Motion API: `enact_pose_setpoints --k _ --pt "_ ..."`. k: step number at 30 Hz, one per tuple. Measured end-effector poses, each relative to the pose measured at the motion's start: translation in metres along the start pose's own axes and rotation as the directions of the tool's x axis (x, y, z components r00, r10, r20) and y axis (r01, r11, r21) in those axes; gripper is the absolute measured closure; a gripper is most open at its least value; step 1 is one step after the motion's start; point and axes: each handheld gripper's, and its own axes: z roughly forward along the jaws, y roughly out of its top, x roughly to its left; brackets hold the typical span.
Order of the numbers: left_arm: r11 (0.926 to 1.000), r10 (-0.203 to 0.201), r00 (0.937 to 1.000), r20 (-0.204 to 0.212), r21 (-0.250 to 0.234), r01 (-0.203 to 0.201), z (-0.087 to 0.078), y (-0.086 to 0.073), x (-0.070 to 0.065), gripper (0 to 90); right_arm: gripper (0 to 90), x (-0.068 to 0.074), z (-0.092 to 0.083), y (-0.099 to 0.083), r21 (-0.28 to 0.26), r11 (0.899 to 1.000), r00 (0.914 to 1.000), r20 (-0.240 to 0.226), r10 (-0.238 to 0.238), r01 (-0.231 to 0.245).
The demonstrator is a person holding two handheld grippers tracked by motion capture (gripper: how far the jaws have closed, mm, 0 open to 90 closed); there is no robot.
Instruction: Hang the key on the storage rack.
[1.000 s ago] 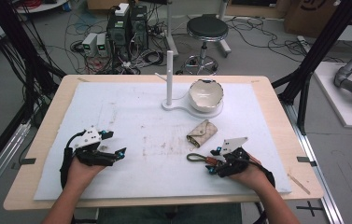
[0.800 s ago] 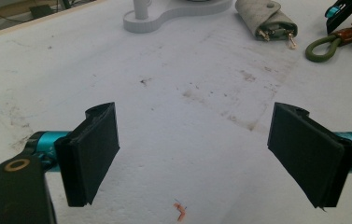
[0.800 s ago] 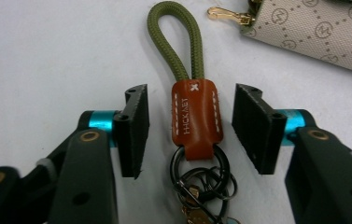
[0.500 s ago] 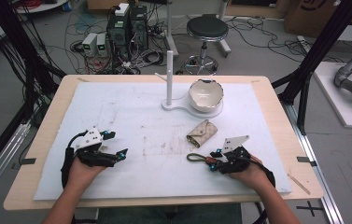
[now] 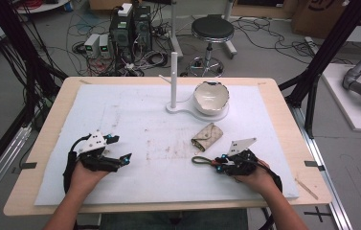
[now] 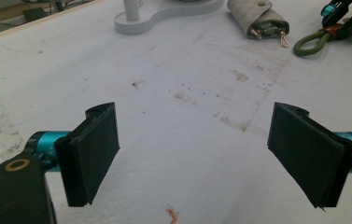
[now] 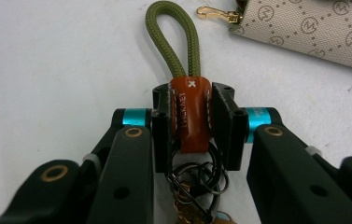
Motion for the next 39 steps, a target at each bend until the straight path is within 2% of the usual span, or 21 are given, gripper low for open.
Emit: enact_pose_setpoints --k 5,9,10,11,12,13,15,17,18,19,20,21,25,27,28,29,30,35,36,37,39 --pt "1.0 -0.005 1.0 -0.003 -0.002 0.005 0.0 0.0 0.0 16.6 73.2 0.0 0.0 0.0 -0.01 1.0 1.0 0.004 -0.007 0.007" --pt "1.0 -0.004 1.0 -0.008 -0.003 0.004 -0.001 0.0 0.0 16.6 73.2 0.002 -0.005 0.002 -0.05 0.999 0.9999 0.011 -0.012 0.012" --pt "1.0 -0.004 1.0 -0.007 -0.005 0.004 -0.001 0.0 0.0 16.5 73.1 0.004 -0.009 0.005 -0.081 0.997 0.9998 0.016 -0.013 0.015" --pt "1.0 -0.003 0.9999 -0.01 -0.004 0.003 -0.002 0.0 0.0 16.5 73.1 0.004 -0.009 0.005 -0.081 0.997 0.9998 0.016 -0.013 0.015" --pt "1.0 -0.005 0.9999 -0.012 -0.008 0.005 -0.002 0.0 0.0 16.6 73.1 0.005 -0.013 0.008 -0.116 0.993 0.9987 0.047 -0.019 0.024" --pt "1.0 -0.005 0.9999 -0.012 -0.008 0.005 -0.002 0.0 0.0 16.5 73.1 0.005 -0.013 0.008 -0.116 0.993 0.9987 0.047 -0.019 0.024" --pt "1.0 -0.006 0.9999 -0.015 -0.008 0.006 -0.002 0.0 0.0 16.6 73.1 0.006 -0.019 0.012 -0.151 0.988 0.9972 0.071 -0.02 0.031" --pt "1.0 -0.007 0.9998 -0.016 -0.006 0.007 -0.002 0.0 0.0 16.5 73.1 0.008 -0.025 0.017 -0.174 0.983 0.9932 0.112 -0.03 0.05" --pt "1.0 -0.006 0.9999 -0.015 -0.006 0.006 -0.002 0.0 0.0 16.6 73.1 0.01 -0.031 0.024 -0.201 0.977 0.9889 0.145 -0.035 0.064" --pt "1.0 -0.003 0.9999 -0.014 -0.005 0.003 -0.002 0.0 0.0 16.6 73.1 0.01 -0.031 0.024 -0.201 0.977 0.9889 0.145 -0.035 0.064" --pt "1.0 -0.001 0.9999 -0.013 -0.006 0.0 -0.002 0.001 0.0 16.6 73.2 0.011 -0.037 0.031 -0.226 0.971 0.984 0.175 -0.036 0.075" --pt "1.0 -0.001 0.9999 -0.013 -0.006 0.0 -0.002 0.001 0.0 16.5 73.2 0.011 -0.037 0.031 -0.226 0.971 0.984 0.175 -0.036 0.075" --pt "0.9999 -0.005 0.9999 -0.015 -0.014 0.005 -0.003 0.001 -0.001 16.6 73.1 0.009 -0.05 0.052 -0.282 0.955 0.9704 0.24 -0.027 0.096" --pt "0.9999 -0.002 0.9998 -0.018 -0.014 0.002 -0.003 0.001 -0.002 16.6 73.1 0.008 -0.052 0.057 -0.288 0.952 0.968 0.249 -0.027 0.101" --pt "0.9999 -0.002 0.9998 -0.018 -0.017 0.001 -0.004 0.001 -0.002 16.6 73.1 0.005 -0.054 0.068 -0.299 0.948 0.9632 0.268 -0.025 0.108" --pt "0.9999 -0.002 0.9998 -0.018 -0.017 0.001 -0.004 0.001 -0.002 16.6 73.1 0.005 -0.054 0.068 -0.299 0.948 0.9632 0.268 -0.025 0.108" --pt "0.9998 -0.003 0.9998 -0.021 -0.019 0.003 -0.005 0.001 -0.002 16.6 73.1 0.001 -0.055 0.078 -0.309 0.944 0.9595 0.28 -0.025 0.115" --pt "0.9998 -0.004 0.9997 -0.023 -0.017 0.003 -0.005 0.001 -0.001 16.6 73.1 -0.009 -0.056 0.099 -0.316 0.942 0.9523 0.305 -0.012 0.113" --pt "0.9999 -0.004 0.9997 -0.022 -0.016 0.004 -0.005 0.001 -0.001 16.6 73.1 -0.013 -0.056 0.109 -0.314 0.942 0.9471 0.321 -0.012 0.118" --pt "0.9999 -0.003 0.9997 -0.022 -0.015 0.003 -0.005 0.001 0.0 16.6 73.1 -0.013 -0.056 0.109 -0.314 0.942 0.9471 0.321 -0.012 0.118" --pt "0.9999 -0.005 0.9998 -0.02 -0.013 0.004 -0.004 0.001 -0.001 16.6 73.1 -0.02 -0.057 0.126 -0.312 0.941 0.9405 0.339 -0.016 0.129"
